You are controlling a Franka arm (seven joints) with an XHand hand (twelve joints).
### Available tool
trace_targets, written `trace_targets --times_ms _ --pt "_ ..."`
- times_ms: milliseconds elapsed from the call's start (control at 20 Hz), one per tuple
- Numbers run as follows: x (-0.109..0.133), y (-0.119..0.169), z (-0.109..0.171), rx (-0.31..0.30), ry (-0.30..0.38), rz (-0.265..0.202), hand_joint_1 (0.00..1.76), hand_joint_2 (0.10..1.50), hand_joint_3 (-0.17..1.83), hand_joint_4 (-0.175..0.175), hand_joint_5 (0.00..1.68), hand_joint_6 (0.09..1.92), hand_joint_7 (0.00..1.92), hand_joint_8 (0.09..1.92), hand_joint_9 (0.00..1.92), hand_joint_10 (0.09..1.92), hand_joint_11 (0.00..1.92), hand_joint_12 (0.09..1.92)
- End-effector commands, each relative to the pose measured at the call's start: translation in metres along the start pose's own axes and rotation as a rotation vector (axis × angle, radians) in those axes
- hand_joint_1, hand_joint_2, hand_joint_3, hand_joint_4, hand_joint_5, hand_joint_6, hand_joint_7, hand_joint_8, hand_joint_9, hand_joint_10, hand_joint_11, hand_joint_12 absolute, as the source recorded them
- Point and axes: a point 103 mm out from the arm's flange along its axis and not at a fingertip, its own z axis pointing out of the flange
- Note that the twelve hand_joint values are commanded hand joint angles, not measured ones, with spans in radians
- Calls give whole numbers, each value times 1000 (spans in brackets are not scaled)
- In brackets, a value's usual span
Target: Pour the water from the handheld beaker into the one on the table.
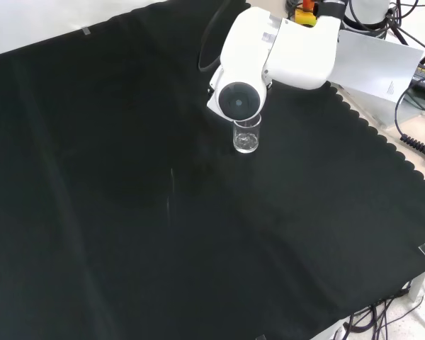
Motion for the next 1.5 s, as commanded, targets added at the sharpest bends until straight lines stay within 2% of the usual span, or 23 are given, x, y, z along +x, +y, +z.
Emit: trace_targets --times_ms 50,200,550,700,1000,1300,1500 --pt "-4 -6 2 -108 76 -28 1321 531 839 -175 1312 663 1371 625 1792 87 1453 696" --pt "-8 -10 7 -186 131 -38 1320 531 840 -175 1312 664 1370 625 1791 87 1453 696" --pt "-20 -14 19 -273 199 -54 1320 532 840 -175 1311 666 1369 627 1789 87 1451 694" --pt "-27 -14 26 -325 249 -58 1320 532 840 -175 1310 667 1369 628 1788 87 1450 693" --pt "-44 -13 38 -460 346 -73 1320 532 839 -175 1309 668 1368 629 1785 87 1449 692" --pt "-59 -8 48 -529 430 -96 1320 534 837 -175 1308 670 1366 631 1779 87 1441 686" --pt "-67 -4 55 -602 492 -107 1320 539 831 -175 1305 671 1363 632 1775 87 1432 680"
